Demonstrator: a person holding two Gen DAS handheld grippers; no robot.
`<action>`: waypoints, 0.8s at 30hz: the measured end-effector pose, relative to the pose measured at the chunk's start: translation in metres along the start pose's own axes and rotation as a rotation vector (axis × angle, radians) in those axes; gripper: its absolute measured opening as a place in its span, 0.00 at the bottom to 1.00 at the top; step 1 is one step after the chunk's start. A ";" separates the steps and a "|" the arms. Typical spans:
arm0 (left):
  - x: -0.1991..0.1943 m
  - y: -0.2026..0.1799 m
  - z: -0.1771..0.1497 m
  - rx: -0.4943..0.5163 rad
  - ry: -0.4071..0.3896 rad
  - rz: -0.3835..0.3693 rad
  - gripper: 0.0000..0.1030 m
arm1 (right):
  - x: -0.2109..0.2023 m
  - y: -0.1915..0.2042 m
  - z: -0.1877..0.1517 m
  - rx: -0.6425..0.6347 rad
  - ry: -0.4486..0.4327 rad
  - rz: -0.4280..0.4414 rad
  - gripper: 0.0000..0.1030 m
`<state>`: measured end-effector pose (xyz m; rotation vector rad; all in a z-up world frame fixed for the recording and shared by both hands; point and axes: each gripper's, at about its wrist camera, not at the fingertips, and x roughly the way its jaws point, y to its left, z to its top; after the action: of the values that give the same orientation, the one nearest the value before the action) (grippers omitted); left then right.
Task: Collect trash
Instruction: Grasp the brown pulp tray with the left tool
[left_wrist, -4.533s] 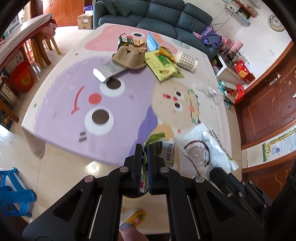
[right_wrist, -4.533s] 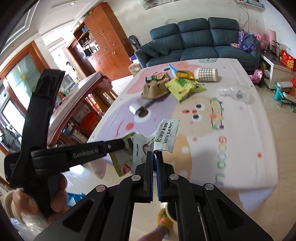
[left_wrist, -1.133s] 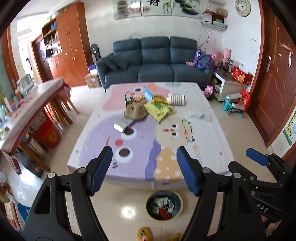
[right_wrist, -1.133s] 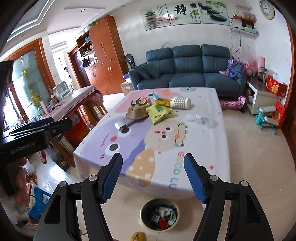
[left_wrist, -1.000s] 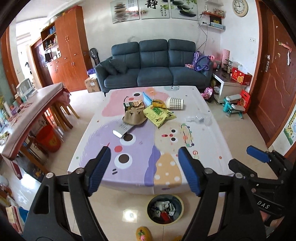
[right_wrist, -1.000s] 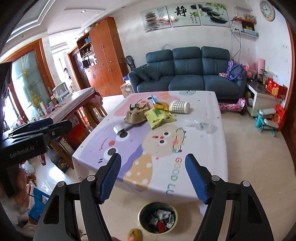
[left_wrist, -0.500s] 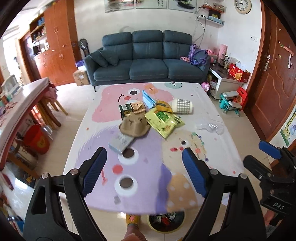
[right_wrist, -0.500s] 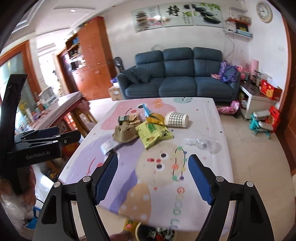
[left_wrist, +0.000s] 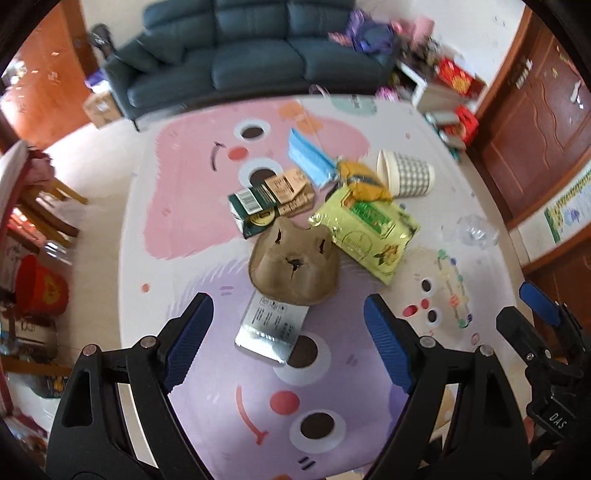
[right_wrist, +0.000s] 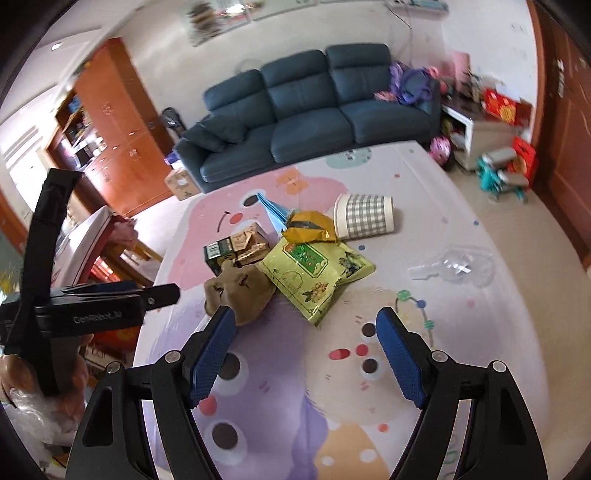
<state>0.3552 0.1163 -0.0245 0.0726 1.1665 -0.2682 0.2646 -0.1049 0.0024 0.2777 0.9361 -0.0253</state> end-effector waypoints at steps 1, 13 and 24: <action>0.010 -0.002 0.003 0.008 0.017 -0.005 0.79 | 0.007 -0.001 -0.001 0.011 0.008 -0.004 0.78; 0.118 -0.019 0.035 0.092 0.194 -0.006 0.79 | 0.085 0.000 -0.013 0.090 0.106 -0.026 0.78; 0.140 -0.014 0.042 0.106 0.197 -0.016 0.63 | 0.112 0.009 -0.019 0.086 0.153 -0.010 0.77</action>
<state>0.4410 0.0707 -0.1350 0.1863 1.3488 -0.3429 0.3174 -0.0804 -0.0954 0.3587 1.0895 -0.0538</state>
